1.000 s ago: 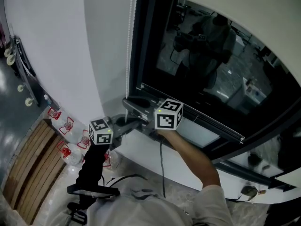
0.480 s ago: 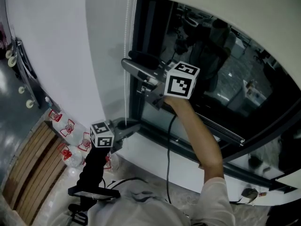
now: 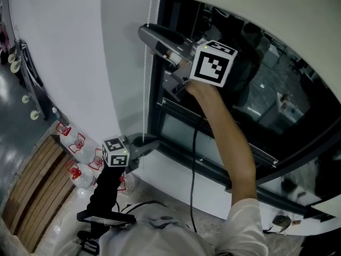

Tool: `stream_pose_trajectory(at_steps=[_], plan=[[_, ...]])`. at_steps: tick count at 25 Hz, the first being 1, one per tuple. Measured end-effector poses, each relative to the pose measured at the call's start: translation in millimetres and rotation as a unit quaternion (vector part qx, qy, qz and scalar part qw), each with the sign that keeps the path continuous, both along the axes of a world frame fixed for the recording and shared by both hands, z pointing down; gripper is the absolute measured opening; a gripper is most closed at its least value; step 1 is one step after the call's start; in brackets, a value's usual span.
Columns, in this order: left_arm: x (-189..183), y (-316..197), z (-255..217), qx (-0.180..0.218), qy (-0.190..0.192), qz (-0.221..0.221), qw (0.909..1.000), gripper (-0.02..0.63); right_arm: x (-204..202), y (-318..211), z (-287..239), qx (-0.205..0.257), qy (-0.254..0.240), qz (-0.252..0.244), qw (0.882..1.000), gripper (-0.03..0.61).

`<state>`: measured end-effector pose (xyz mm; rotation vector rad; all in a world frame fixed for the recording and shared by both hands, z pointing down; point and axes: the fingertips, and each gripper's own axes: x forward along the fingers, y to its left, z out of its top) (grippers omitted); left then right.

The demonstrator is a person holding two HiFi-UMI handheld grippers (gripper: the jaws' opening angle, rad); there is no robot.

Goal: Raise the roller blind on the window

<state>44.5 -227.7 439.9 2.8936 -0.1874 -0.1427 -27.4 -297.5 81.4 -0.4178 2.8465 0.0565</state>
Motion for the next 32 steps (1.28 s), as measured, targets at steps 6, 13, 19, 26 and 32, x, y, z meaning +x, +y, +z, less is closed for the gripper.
stream_pose_trajectory(at_steps=[6, 13, 19, 26, 32], plan=[[-2, 1, 5, -0.003, 0.001, -0.001, 1.0, 0.0, -1, 5, 5, -0.022, -0.005, -0.008, 1.0, 0.008], [0, 2, 8, -0.005, 0.002, 0.003, 1.0, 0.0, -2, 18, 23, -0.012, 0.005, -0.009, 1.0, 0.005], [2, 3, 8, -0.005, 0.0, 0.007, 1.0, 0.0, -7, 18, 115, -0.053, 0.035, 0.004, 0.998, 0.005], [-3, 0, 11, -0.007, -0.002, 0.002, 1.0, 0.0, -4, 25, 200, -0.105, 0.043, 0.012, 0.993, 0.005], [-5, -4, 18, -0.019, -0.005, 0.0, 0.9998, 0.0, -2, 25, 264, -0.151, 0.076, 0.021, 0.985, 0.005]])
